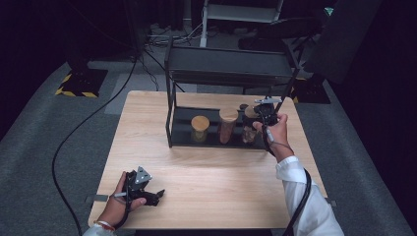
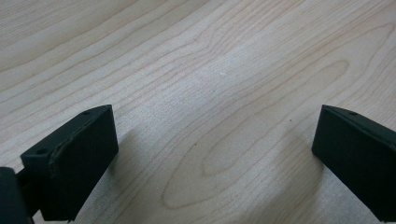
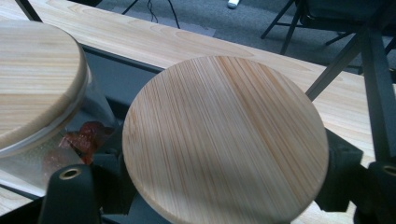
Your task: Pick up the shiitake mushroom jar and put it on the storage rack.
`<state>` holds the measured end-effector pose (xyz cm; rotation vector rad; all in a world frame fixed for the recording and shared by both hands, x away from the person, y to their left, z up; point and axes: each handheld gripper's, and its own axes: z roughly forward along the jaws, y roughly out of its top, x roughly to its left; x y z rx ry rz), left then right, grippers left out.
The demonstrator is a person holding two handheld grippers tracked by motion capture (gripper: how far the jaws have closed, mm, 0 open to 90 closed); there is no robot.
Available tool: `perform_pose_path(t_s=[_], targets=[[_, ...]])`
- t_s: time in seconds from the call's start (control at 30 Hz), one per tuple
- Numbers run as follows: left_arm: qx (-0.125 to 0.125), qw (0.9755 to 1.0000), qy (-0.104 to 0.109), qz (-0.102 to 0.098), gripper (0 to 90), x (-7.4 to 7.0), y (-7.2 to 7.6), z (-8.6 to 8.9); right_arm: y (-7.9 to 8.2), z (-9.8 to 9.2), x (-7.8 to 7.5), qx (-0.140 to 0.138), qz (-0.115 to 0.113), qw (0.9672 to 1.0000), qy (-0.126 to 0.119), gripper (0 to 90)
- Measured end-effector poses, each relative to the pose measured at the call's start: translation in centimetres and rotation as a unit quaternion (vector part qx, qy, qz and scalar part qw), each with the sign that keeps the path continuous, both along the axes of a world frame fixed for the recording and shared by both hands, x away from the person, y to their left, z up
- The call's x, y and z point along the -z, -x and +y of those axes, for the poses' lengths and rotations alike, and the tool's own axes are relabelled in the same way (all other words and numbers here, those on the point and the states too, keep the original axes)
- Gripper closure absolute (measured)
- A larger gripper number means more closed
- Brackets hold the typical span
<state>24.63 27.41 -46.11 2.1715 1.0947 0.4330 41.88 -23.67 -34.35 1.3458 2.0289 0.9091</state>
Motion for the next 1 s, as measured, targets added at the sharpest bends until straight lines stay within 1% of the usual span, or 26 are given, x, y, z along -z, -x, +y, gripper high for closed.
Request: perform_pose_path(t_s=[0.13,0.4,1.0], targets=[[0.0,1.0,0.0,0.0,0.0,-0.01,0.0,0.0,-0.02,-0.06,0.13,-0.001,-0.002,1.0,-0.002,25.0],[0.0,1.0,0.0,0.0,0.0,0.0,0.0,0.0,-0.2,-0.5,0.17,0.005,0.003,0.9999,-0.013,24.8],[0.0,1.0,0.0,0.0,0.0,0.0,0.0,0.0,-0.42,-0.95,0.37,0.001,0.005,0.9999,-0.012,23.7]])
